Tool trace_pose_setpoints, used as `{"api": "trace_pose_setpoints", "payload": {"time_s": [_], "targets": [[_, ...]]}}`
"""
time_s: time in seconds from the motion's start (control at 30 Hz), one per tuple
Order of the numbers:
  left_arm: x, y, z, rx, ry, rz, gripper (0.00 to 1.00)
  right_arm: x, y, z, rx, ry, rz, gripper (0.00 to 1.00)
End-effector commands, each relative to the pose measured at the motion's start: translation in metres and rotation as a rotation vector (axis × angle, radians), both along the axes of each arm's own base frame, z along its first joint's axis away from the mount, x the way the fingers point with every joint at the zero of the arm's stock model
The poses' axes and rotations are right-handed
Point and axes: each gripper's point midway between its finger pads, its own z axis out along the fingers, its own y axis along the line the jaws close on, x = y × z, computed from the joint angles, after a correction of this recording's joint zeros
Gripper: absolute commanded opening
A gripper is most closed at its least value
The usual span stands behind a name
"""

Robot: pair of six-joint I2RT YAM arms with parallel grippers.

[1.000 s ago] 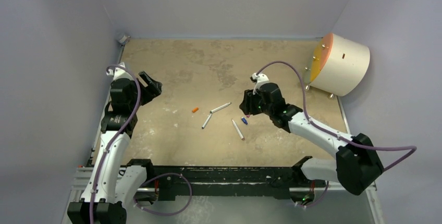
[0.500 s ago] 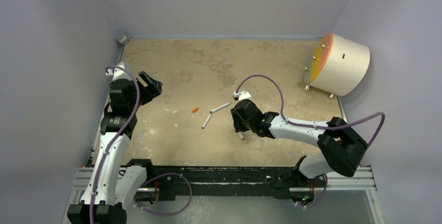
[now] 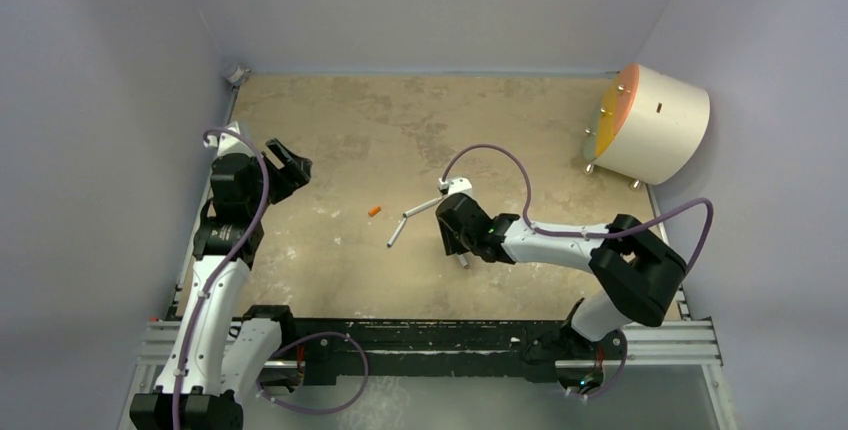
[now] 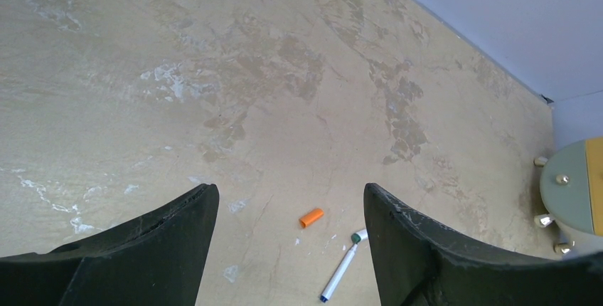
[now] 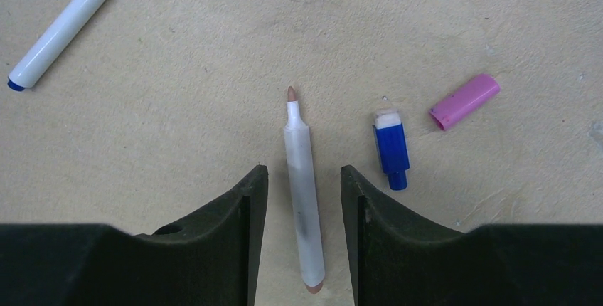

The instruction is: Insert the pens into the pen caps

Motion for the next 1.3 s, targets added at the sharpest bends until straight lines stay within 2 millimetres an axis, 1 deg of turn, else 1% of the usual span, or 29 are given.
{"api": "trace_pose_setpoints", "payload": {"time_s": [0.0, 0.03, 0.17, 0.27, 0.3, 0.37, 0.43, 0.5, 0.57, 0.67, 0.7, 0.73, 0.77, 0.8, 0.87, 0.93, 1.0, 1.03, 1.13, 1.2, 1.27], "targets": [[0.003, -0.001, 0.014, -0.006, -0.053, -0.001, 0.73, 0.006, 0.004, 0.004, -0.009, -0.024, -0.038, 0.43], [0.003, -0.002, 0.014, -0.007, -0.053, -0.002, 0.74, 0.005, 0.004, 0.002, -0.009, -0.021, -0.037, 0.42], [0.002, -0.004, 0.014, -0.005, -0.055, -0.019, 0.74, 0.003, 0.003, -0.006, -0.025, -0.007, -0.048, 0.33], [0.002, -0.005, 0.014, -0.006, -0.054, -0.029, 0.74, 0.002, 0.002, -0.01, -0.043, 0.003, -0.059, 0.18], [0.002, -0.006, 0.014, -0.006, -0.055, -0.031, 0.74, 0.003, 0.002, -0.01, -0.044, 0.004, -0.063, 0.11], [0.002, -0.007, 0.014, -0.006, -0.055, -0.039, 0.74, 0.004, 0.004, -0.008, -0.04, 0.005, -0.072, 0.01], [0.001, -0.013, 0.016, -0.011, -0.064, -0.078, 0.74, 0.006, 0.008, -0.001, -0.017, -0.006, -0.075, 0.0], [0.0, -0.026, 0.025, -0.035, -0.106, -0.15, 0.74, 0.009, 0.017, 0.013, 0.033, -0.023, -0.06, 0.0], [-0.004, -0.04, 0.04, -0.08, -0.177, -0.219, 0.74, 0.014, 0.032, 0.036, 0.113, -0.058, -0.03, 0.0], [-0.014, -0.068, 0.062, -0.17, -0.283, -0.364, 0.75, 0.016, 0.055, 0.086, 0.285, -0.129, 0.033, 0.0], [-0.017, -0.077, 0.065, -0.214, -0.302, -0.416, 0.72, 0.018, 0.06, 0.107, 0.345, -0.168, 0.045, 0.0], [-0.02, -0.087, 0.072, -0.256, -0.333, -0.474, 0.64, 0.019, 0.064, 0.131, 0.407, -0.213, 0.056, 0.0], [-0.024, -0.096, 0.076, -0.309, -0.355, -0.524, 0.59, 0.018, 0.065, 0.152, 0.466, -0.254, 0.067, 0.0], [-0.028, -0.103, 0.084, -0.352, -0.391, -0.569, 0.58, 0.018, 0.067, 0.177, 0.535, -0.303, 0.079, 0.0], [-0.038, -0.111, 0.101, -0.425, -0.469, -0.629, 0.58, 0.012, 0.07, 0.22, 0.666, -0.385, 0.119, 0.0], [-0.051, -0.117, 0.117, -0.473, -0.543, -0.687, 0.66, 0.002, 0.071, 0.264, 0.798, -0.458, 0.175, 0.0], [-0.068, -0.124, 0.137, -0.498, -0.636, -0.758, 0.69, -0.007, 0.072, 0.291, 0.884, -0.488, 0.215, 0.0], [-0.074, -0.127, 0.142, -0.508, -0.657, -0.78, 0.7, -0.012, 0.073, 0.303, 0.926, -0.498, 0.241, 0.0], [-0.086, -0.139, 0.148, -0.503, -0.689, -0.836, 0.7, -0.03, 0.076, 0.339, 1.06, -0.548, 0.328, 0.0], [-0.092, -0.152, 0.15, -0.498, -0.692, -0.883, 0.67, -0.037, 0.078, 0.355, 1.118, -0.574, 0.371, 0.0], [-0.098, -0.164, 0.153, -0.506, -0.688, -0.933, 0.66, -0.039, 0.081, 0.366, 1.143, -0.585, 0.395, 0.0]]}}
